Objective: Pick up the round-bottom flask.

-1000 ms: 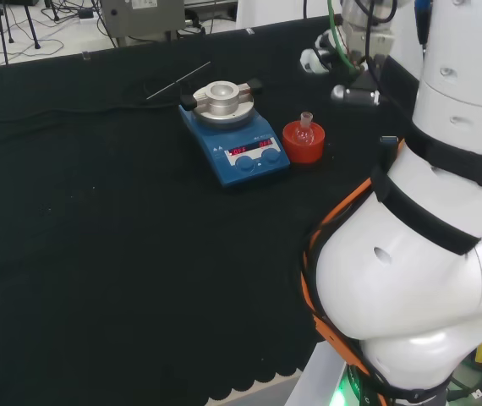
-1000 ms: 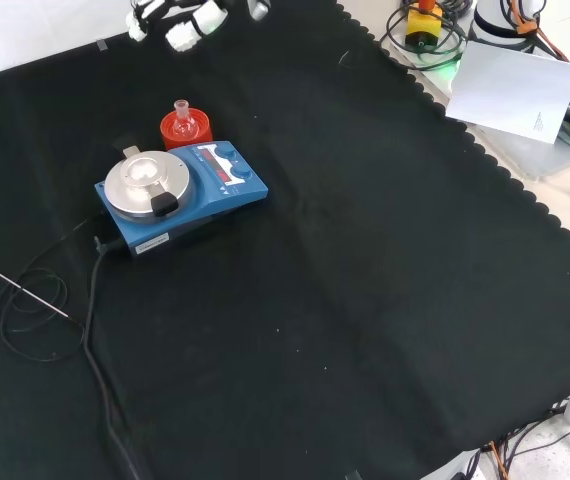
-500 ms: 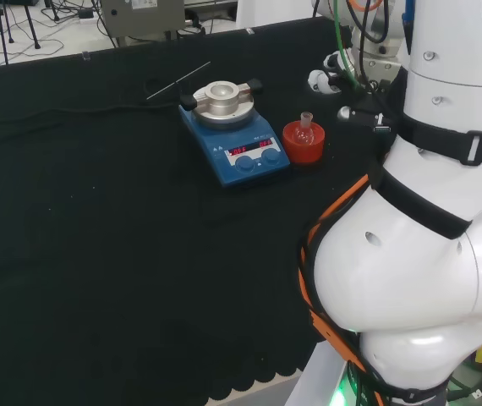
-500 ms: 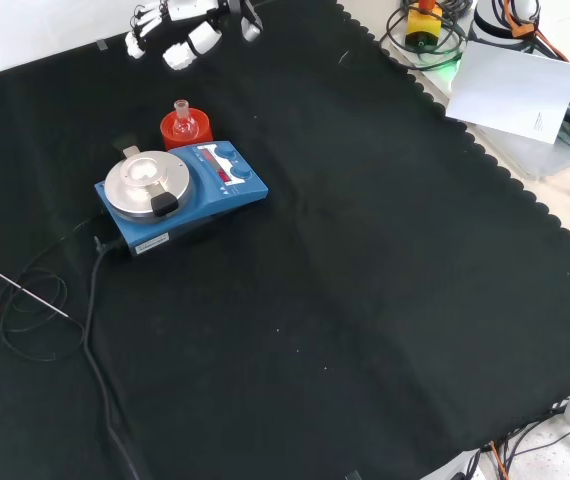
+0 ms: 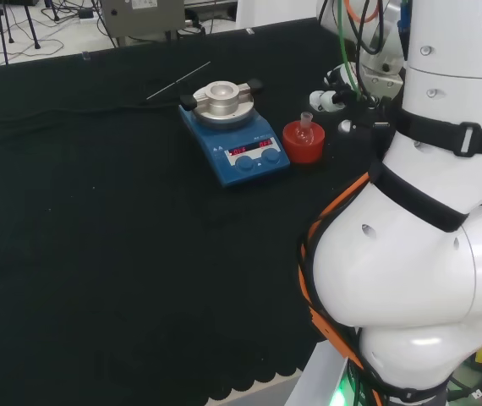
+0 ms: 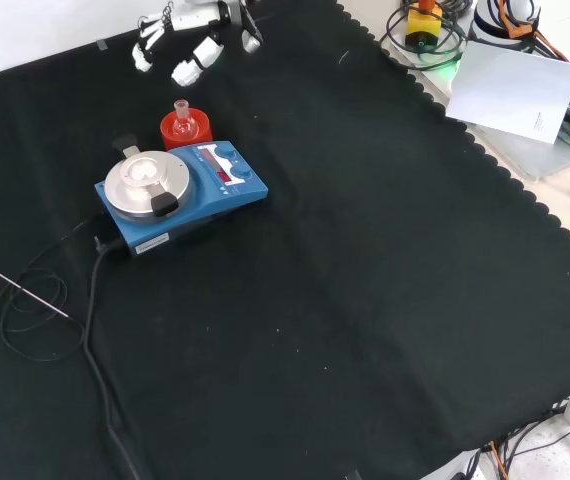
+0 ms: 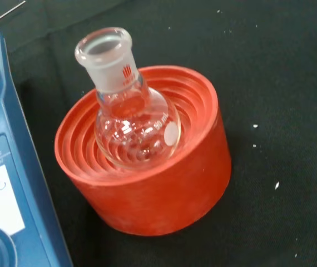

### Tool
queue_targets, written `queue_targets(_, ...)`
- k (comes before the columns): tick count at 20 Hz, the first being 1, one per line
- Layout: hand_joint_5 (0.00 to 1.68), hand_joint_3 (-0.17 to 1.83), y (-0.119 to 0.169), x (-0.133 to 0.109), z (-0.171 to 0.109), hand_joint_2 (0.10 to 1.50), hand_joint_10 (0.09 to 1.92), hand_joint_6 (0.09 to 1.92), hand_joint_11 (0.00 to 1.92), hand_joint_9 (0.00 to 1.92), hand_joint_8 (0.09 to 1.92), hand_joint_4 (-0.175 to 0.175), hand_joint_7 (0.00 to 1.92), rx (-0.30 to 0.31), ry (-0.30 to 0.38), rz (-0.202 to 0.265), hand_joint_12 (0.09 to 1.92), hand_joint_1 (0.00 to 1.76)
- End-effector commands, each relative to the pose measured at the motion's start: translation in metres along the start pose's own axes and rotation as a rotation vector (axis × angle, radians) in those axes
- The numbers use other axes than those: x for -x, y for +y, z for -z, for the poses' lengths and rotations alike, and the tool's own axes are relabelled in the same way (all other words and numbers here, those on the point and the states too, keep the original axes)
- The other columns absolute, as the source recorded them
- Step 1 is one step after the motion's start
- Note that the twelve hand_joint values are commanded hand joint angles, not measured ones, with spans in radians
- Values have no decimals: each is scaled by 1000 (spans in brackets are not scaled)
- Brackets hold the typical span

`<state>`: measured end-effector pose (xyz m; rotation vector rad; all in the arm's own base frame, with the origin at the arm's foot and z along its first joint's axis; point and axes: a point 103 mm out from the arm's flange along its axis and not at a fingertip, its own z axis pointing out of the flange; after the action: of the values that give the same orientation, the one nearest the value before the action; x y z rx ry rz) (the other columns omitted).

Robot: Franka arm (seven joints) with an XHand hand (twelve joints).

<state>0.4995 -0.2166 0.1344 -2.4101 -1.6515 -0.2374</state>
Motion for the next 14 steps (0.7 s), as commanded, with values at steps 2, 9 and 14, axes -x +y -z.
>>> queue_targets(2, 593, 316, -1, -8, -24, 869, 727, 242, 0, 442, 666, -82, 285, 25, 31, 2, 1290, 781)
queue_targets(9, 541, 598, 0, 2, -35, 694, 738, 384, 0, 460, 688, -84, 302, 47, 51, 43, 1313, 821)
queue_targets(14, 550, 634, 1, 5, -39, 661, 735, 480, 0, 476, 694, -87, 315, 56, 57, 47, 1324, 837)
